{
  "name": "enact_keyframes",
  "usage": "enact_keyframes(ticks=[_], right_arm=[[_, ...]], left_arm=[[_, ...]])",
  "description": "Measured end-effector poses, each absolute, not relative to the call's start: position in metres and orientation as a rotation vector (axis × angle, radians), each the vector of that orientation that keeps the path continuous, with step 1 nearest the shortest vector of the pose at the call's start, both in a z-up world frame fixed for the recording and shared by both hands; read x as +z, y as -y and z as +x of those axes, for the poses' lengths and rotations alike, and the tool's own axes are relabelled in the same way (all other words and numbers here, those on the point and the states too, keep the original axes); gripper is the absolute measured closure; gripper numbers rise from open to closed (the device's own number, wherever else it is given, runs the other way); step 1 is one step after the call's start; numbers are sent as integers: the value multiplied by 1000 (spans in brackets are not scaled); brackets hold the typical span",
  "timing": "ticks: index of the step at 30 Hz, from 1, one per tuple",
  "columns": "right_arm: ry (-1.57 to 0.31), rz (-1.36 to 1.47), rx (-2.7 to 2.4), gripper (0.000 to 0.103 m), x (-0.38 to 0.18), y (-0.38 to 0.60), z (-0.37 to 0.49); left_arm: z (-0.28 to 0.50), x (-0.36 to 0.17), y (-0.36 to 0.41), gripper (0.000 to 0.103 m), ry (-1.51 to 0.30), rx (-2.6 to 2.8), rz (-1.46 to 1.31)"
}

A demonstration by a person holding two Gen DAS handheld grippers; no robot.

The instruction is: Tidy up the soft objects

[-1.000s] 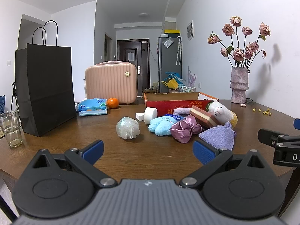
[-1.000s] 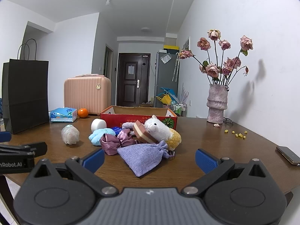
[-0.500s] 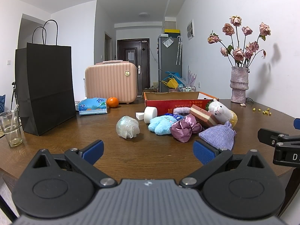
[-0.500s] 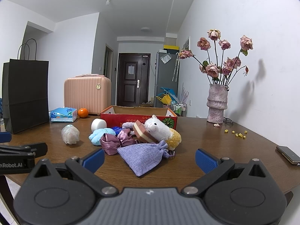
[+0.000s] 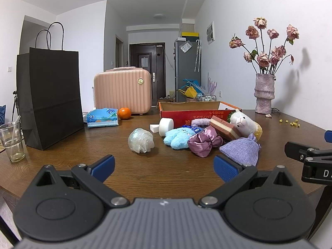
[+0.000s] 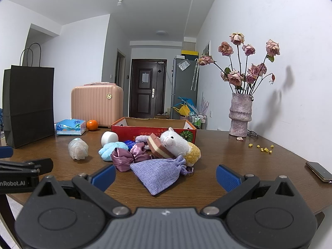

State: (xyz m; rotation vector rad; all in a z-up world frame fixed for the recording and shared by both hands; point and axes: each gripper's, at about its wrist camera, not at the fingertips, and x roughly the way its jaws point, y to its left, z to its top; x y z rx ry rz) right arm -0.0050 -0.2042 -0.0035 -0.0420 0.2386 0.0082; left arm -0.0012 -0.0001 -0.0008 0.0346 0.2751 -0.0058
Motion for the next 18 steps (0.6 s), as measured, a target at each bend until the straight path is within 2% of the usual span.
enact_keyframes(ticks=[18], right_arm=[[-238, -43, 8, 0, -3, 204, -5]], left_arm=[[0, -4, 3, 0, -276, -6, 35]])
